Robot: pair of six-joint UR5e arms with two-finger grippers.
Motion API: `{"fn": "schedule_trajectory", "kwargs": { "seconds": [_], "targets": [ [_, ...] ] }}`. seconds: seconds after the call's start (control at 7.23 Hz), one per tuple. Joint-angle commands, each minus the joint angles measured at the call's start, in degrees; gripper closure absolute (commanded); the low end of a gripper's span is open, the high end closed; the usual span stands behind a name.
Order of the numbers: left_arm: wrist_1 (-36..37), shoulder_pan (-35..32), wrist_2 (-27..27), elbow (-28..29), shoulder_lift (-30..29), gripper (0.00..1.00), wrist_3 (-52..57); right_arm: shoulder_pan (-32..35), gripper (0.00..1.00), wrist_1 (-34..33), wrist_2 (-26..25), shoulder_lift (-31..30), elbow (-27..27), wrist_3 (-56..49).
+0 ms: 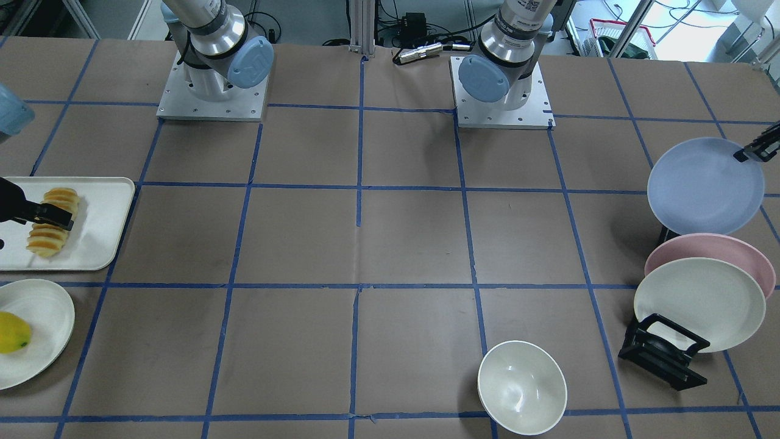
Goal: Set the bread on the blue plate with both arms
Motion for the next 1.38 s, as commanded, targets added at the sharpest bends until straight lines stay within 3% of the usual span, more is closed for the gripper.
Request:
{"fn": "schedule_trajectory", "kwargs": {
  "seconds": [0.0, 0.14, 0.28, 0.41, 0.55, 0.69, 0.83, 1.24],
  "targets": [
    [-6.4, -3.2, -7.9, -0.2, 4.7, 1.00, -0.4, -0.4, 0.21, 0.3, 0.3, 0.3, 0.0, 0.6],
    [-9.9, -7.4, -11.1, -1.0, 6.9, 1.00, -2.0, -0.4, 0.62, 0.4, 0.3, 0.3, -0.3, 0.4],
    [-12.9, -12.1, -14.1, -1.6, 8.4, 1.00, -3.7, -0.4, 0.92, 0.7, 0.2, -0.3, -0.1, 0.4],
    [-13.9, -17.3, -17.7, -2.6, 9.0, 1.00, -8.4, -0.4, 1.00, 1.1, 0.2, -0.4, -0.4, 0.5],
    [-13.8, -23.3, -21.3, -3.2, 7.8, 1.00, -12.6, 0.0, 1.00, 1.4, 0.2, -1.3, -0.8, 0.4],
    [-10.4, -30.0, -28.2, -3.8, 6.6, 1.00, -13.1, 0.5, 1.00, 2.3, 0.2, -3.9, -0.8, 0.5],
    [-2.6, -36.5, -34.3, -5.8, 5.4, 1.00, -17.4, 2.3, 1.00, 4.9, 1.1, -6.1, -1.7, 1.3],
    [31.9, -50.4, -35.1, -16.2, -1.6, 1.00, -33.4, 9.4, 1.00, 16.9, 2.6, -8.2, -10.7, 6.5]
  ]
}}
